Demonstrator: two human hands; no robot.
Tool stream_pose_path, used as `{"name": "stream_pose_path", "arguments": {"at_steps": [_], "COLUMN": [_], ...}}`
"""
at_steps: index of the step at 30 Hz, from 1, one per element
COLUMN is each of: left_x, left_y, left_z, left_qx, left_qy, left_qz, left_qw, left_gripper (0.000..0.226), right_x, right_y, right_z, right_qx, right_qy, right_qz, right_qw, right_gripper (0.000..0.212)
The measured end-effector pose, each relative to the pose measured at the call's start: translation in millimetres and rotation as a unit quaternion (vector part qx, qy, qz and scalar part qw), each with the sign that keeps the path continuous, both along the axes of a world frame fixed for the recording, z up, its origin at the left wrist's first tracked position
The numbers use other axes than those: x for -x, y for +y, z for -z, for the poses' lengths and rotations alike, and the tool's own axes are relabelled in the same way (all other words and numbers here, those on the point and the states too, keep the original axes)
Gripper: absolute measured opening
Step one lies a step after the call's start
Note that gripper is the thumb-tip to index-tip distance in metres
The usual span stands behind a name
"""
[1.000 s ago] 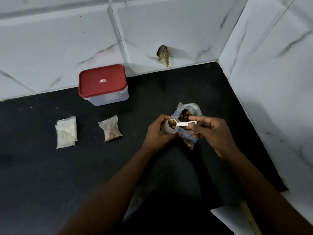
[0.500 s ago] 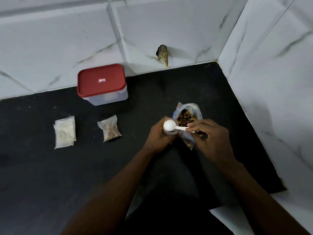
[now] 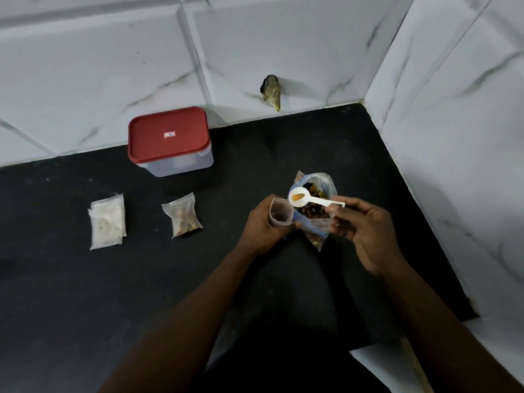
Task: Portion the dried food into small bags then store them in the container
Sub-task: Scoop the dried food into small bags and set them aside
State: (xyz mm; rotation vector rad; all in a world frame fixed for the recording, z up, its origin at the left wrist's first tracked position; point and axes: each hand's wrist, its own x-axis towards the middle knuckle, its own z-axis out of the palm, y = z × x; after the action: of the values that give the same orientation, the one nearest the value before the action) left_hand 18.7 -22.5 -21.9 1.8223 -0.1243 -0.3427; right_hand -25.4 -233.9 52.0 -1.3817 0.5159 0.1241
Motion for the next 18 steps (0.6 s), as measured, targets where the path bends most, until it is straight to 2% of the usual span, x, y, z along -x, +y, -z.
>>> {"name": "stream_pose_path", "arguments": {"at_steps": [4, 7, 12, 14, 18], "left_x": [3, 5, 6, 6, 6], "left_y": [2, 5, 7, 8, 7], "left_z": [0, 2, 2, 3, 7], "left_qx": [-0.021, -0.035, -0.036, -0.036, -0.040], "left_qy": [0.003, 0.006, 0.002, 0.004, 0.017], "left_qz": [0.000, -0.002, 0.005, 0.005, 0.005], "left_qw": [1.000, 0.999, 0.999, 0.999, 0.999], "left_gripper": [0.042, 0.045, 0.051, 0.052, 0.056], "right_x": [-9, -15, -19, -21, -23], "right_y": [-17, -25, -31, -29, -15], "right_z": [8, 12, 18, 21, 21], "right_qx": [0.072, 0.198, 0.417, 0.450, 0.481], "right_qy": [-0.003, -0.033, -0.113, -0.157, -0.182], "right_qz": [0.040, 0.018, -0.117, -0.149, -0.188], "right_qw": [0.997, 0.979, 0.894, 0.867, 0.837], "right_gripper": [0.015, 0.016, 0.016, 0.015, 0.015]}}
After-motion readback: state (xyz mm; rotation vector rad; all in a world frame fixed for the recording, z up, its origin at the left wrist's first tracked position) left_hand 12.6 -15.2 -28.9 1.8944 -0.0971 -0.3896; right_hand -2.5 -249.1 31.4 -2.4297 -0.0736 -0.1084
